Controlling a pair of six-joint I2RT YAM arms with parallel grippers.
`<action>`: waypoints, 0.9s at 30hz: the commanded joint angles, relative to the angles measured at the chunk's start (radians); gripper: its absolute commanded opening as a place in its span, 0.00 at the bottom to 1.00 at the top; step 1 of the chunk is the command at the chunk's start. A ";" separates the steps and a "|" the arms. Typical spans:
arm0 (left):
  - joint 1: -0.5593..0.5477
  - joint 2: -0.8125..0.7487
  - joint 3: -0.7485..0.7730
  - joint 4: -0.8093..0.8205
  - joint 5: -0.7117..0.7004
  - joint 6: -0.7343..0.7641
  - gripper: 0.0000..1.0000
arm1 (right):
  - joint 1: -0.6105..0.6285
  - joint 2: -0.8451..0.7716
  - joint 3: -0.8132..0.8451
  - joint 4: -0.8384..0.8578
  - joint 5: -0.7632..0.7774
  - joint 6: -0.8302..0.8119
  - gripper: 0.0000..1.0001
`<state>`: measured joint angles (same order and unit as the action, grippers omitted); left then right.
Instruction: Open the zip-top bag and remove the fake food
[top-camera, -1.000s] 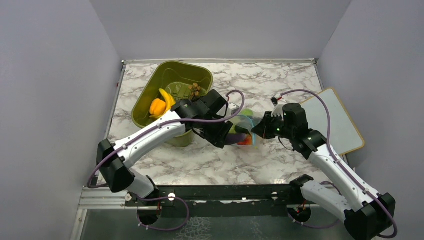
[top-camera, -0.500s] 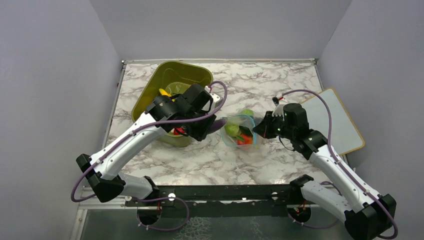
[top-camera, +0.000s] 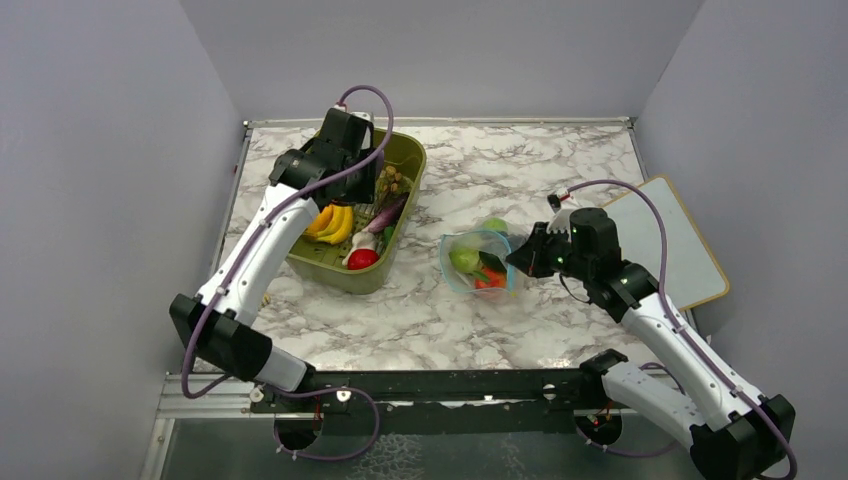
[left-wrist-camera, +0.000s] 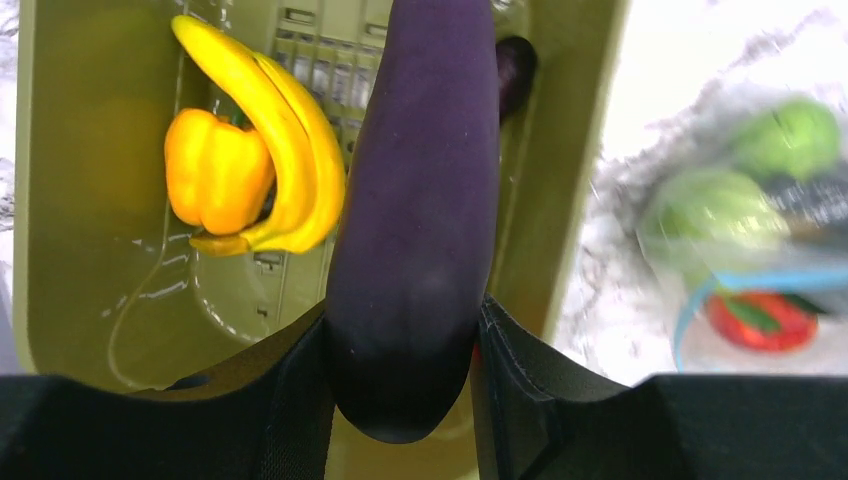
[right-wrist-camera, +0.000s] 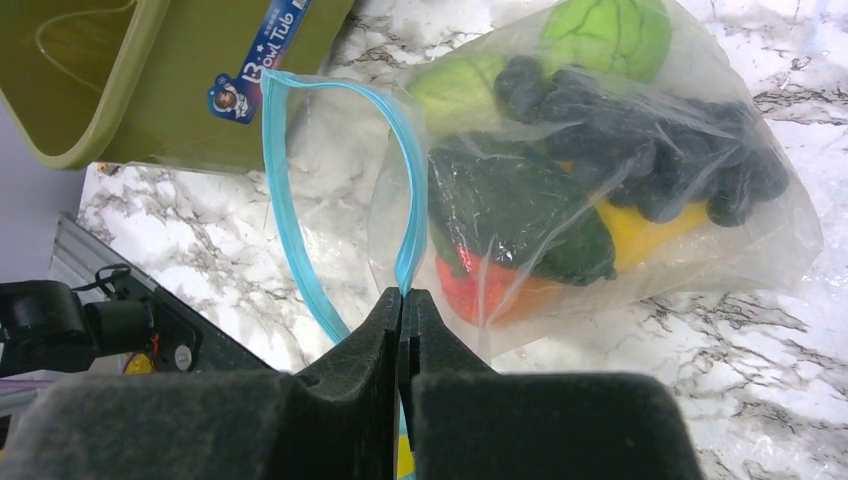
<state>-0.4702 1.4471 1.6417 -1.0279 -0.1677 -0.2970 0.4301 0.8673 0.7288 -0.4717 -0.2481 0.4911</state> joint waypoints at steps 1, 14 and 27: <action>0.106 0.069 -0.089 0.234 -0.016 -0.067 0.00 | -0.002 -0.022 0.028 -0.002 -0.013 0.012 0.01; 0.212 0.446 0.008 0.396 0.047 -0.368 0.00 | -0.002 -0.055 0.015 -0.001 -0.020 0.021 0.01; 0.212 0.391 -0.117 0.439 -0.035 -0.460 0.59 | -0.002 -0.064 0.015 -0.014 -0.008 0.012 0.01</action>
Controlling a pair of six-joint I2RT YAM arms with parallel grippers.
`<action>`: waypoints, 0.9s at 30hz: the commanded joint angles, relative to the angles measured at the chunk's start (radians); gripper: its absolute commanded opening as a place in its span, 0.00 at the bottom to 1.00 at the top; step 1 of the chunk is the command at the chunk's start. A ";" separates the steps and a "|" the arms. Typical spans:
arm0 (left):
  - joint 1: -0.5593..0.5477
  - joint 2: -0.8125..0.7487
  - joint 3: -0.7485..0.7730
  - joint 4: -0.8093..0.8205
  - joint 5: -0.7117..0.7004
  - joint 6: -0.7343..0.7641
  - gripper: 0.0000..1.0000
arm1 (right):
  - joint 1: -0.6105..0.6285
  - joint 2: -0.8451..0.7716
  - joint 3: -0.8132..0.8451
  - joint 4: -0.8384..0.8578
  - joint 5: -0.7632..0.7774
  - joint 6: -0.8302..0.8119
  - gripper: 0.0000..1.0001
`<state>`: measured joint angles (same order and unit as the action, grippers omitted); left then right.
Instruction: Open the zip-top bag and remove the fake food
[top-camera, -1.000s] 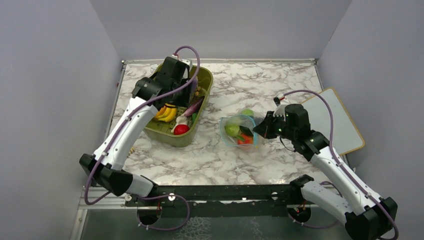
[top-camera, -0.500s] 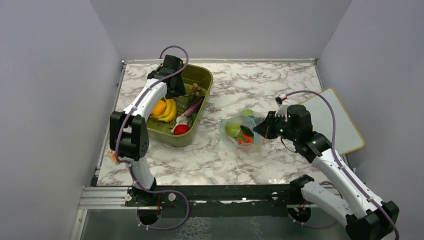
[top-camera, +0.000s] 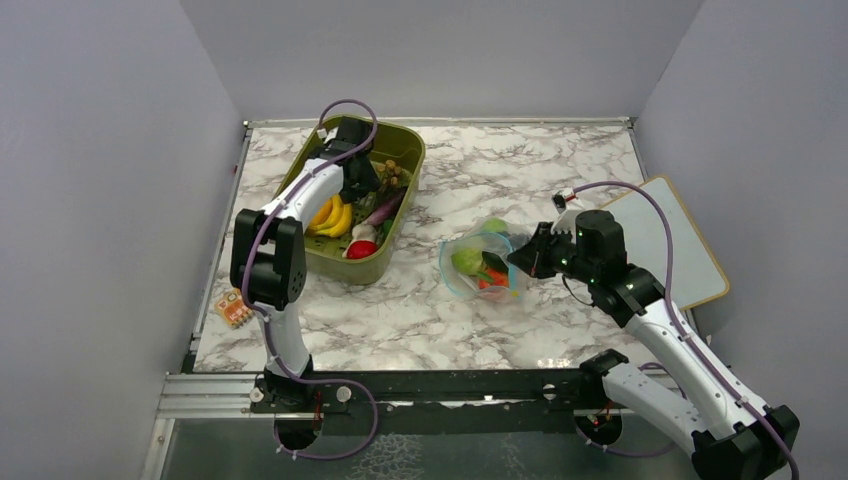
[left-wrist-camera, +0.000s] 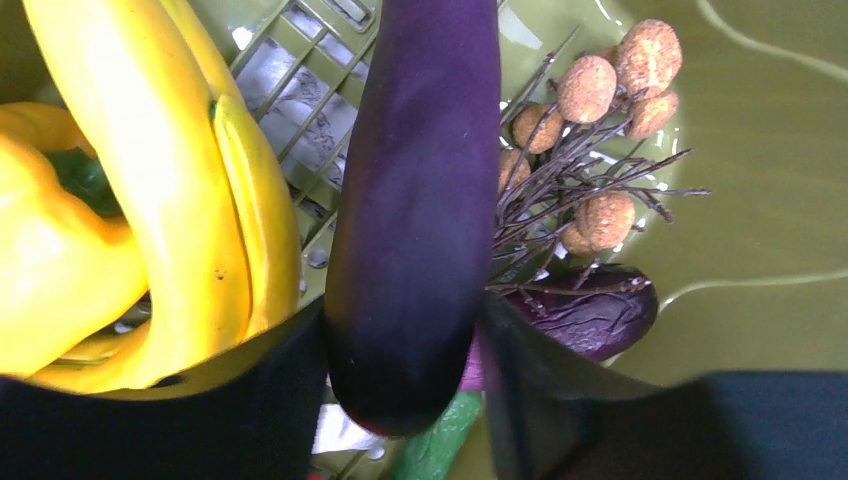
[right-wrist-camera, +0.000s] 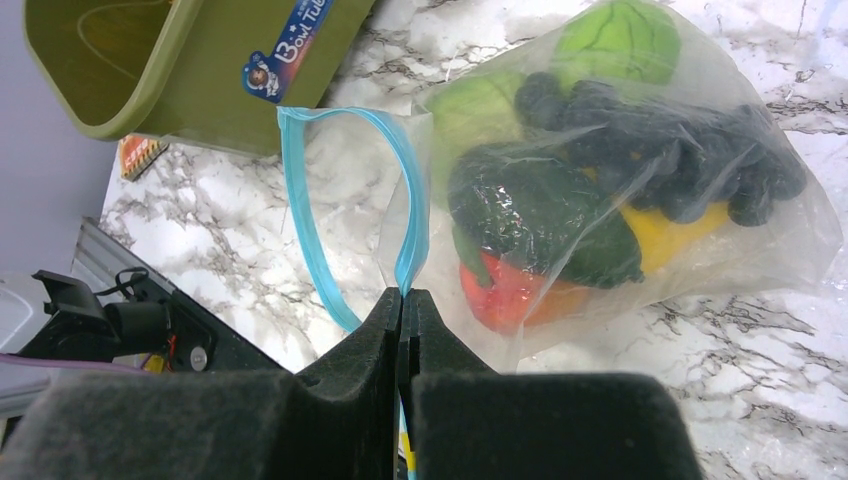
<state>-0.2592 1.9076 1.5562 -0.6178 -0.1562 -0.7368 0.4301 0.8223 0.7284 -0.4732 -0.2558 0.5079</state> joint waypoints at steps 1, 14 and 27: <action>0.001 -0.081 -0.037 0.029 -0.052 -0.016 0.64 | -0.002 -0.019 0.017 -0.013 0.001 -0.006 0.01; 0.003 -0.159 -0.072 0.075 -0.003 0.047 0.73 | -0.002 -0.007 0.021 -0.010 -0.009 -0.003 0.01; -0.036 -0.483 -0.269 0.226 0.364 0.041 0.67 | -0.002 0.017 0.055 -0.026 -0.023 -0.021 0.01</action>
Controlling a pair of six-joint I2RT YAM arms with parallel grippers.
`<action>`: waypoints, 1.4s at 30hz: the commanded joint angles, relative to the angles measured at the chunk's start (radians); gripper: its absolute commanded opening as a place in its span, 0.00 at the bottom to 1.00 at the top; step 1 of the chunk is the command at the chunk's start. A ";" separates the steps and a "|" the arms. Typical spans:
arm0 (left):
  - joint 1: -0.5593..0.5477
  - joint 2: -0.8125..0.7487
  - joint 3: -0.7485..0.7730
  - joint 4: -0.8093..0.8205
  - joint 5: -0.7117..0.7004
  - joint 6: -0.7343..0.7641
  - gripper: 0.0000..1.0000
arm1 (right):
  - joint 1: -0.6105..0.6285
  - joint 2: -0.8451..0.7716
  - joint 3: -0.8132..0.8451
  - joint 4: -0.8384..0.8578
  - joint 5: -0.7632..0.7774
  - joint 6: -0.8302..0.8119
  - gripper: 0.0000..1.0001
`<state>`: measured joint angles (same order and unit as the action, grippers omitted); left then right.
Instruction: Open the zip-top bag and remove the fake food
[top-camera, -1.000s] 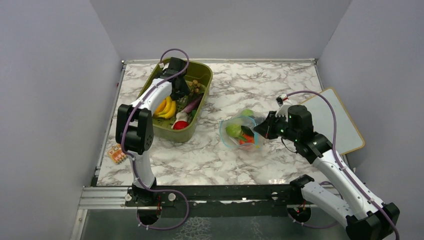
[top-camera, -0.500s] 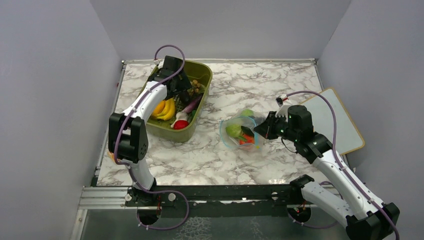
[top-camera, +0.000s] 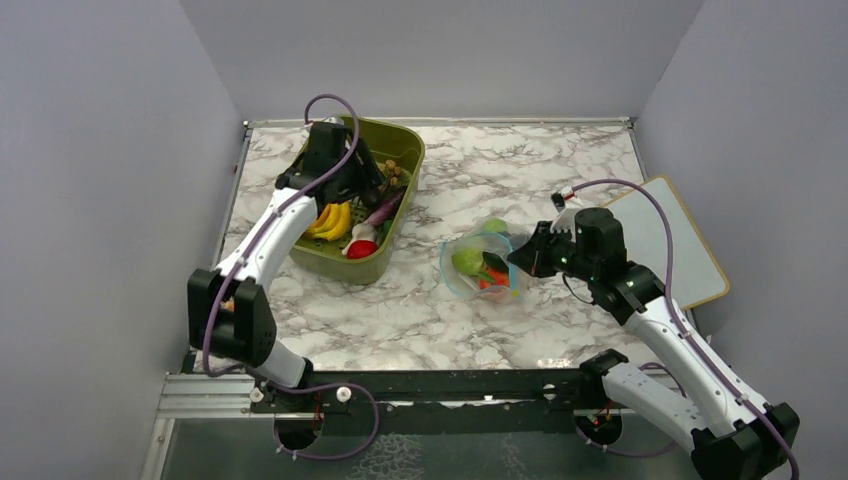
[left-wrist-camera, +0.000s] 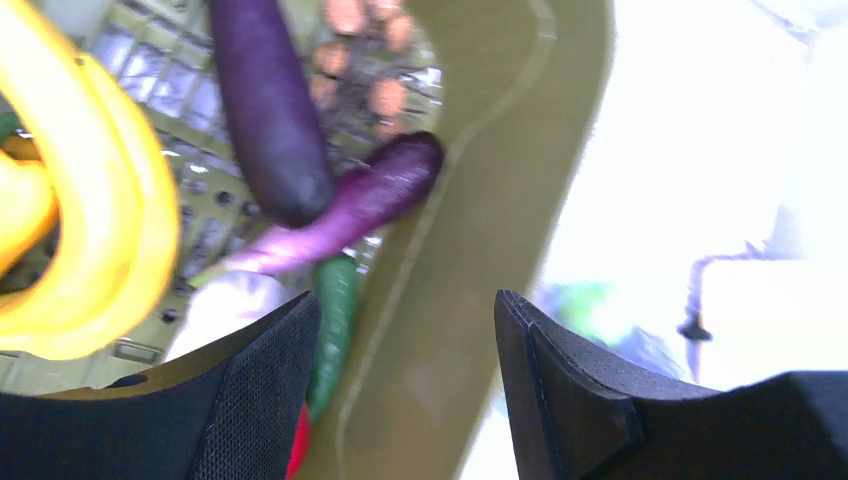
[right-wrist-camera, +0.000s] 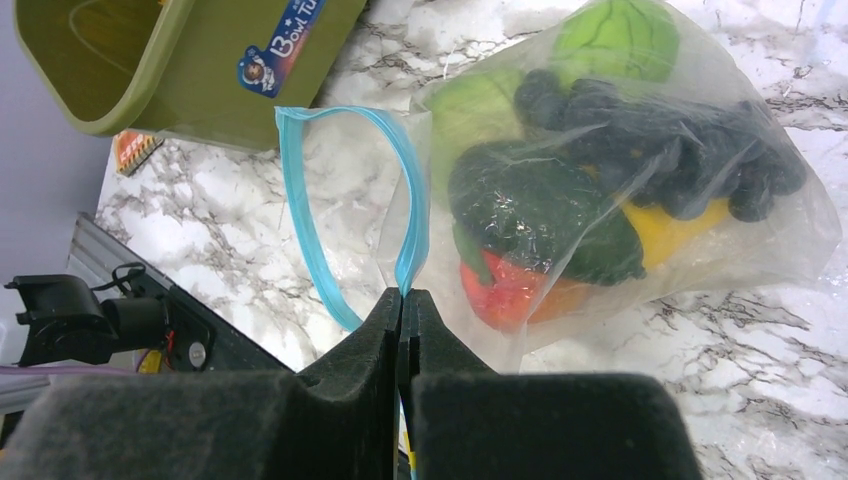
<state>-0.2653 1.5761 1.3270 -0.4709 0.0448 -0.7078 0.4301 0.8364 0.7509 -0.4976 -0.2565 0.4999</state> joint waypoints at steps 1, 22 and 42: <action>-0.045 -0.185 -0.062 0.079 0.186 0.017 0.67 | -0.002 0.002 0.032 0.002 -0.024 -0.012 0.01; -0.586 -0.228 -0.365 0.434 0.187 -0.268 0.66 | -0.002 0.019 0.041 0.012 -0.112 -0.044 0.02; -0.588 -0.268 -0.433 0.529 -0.234 -0.837 0.87 | -0.002 0.034 0.027 0.001 -0.169 -0.086 0.02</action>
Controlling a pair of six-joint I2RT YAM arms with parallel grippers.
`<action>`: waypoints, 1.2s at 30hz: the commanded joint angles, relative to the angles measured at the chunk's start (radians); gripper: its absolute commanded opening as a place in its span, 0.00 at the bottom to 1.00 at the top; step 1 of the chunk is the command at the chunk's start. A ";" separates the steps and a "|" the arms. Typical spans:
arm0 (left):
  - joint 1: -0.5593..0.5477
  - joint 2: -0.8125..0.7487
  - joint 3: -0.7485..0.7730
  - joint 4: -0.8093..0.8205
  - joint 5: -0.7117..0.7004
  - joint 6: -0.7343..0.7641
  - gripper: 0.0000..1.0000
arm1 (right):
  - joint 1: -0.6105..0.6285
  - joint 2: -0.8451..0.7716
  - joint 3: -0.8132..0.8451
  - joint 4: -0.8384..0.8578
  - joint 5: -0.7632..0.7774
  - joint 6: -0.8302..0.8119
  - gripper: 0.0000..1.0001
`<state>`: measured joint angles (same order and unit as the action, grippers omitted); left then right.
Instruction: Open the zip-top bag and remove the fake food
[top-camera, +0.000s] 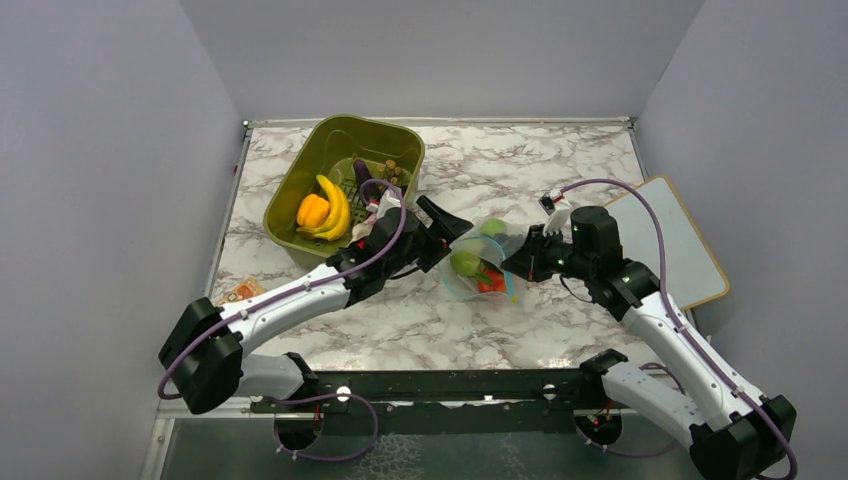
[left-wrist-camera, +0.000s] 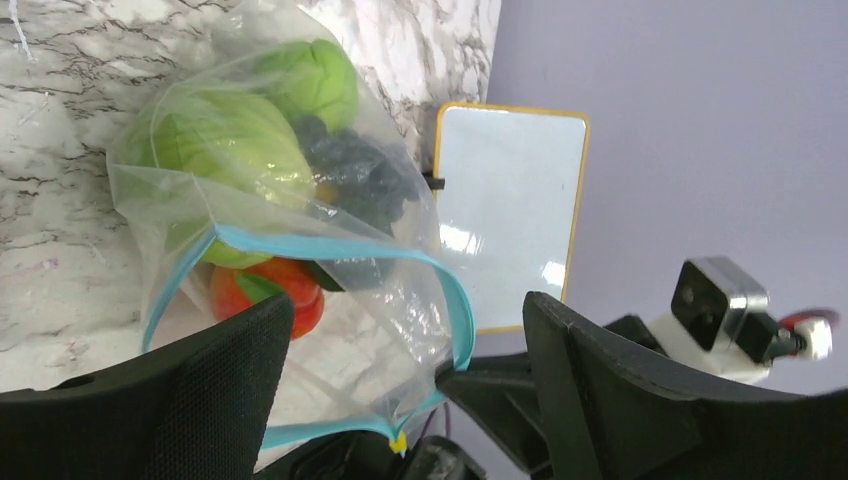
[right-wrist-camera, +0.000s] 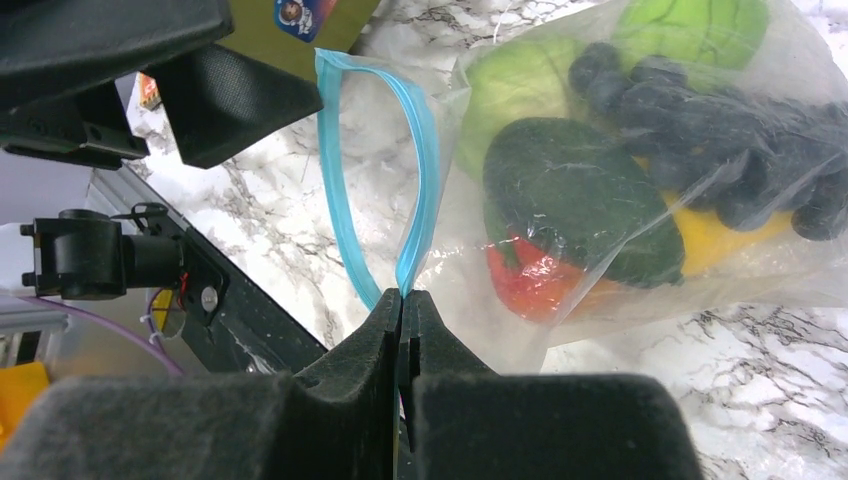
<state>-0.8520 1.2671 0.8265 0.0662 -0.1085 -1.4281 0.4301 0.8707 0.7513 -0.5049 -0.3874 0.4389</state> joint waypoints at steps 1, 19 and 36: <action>-0.002 0.052 0.079 -0.028 -0.083 -0.130 0.87 | -0.002 0.000 0.028 0.009 -0.042 -0.030 0.02; -0.003 0.194 0.109 0.029 -0.063 -0.210 0.60 | -0.002 0.013 0.047 0.010 -0.173 -0.139 0.06; -0.004 0.088 0.124 -0.009 -0.160 -0.099 0.00 | 0.008 0.040 0.194 -0.040 -0.089 -0.405 0.49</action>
<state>-0.8532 1.3891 0.9089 0.0593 -0.2268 -1.5455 0.4301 0.9070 0.9237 -0.5564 -0.5167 0.1822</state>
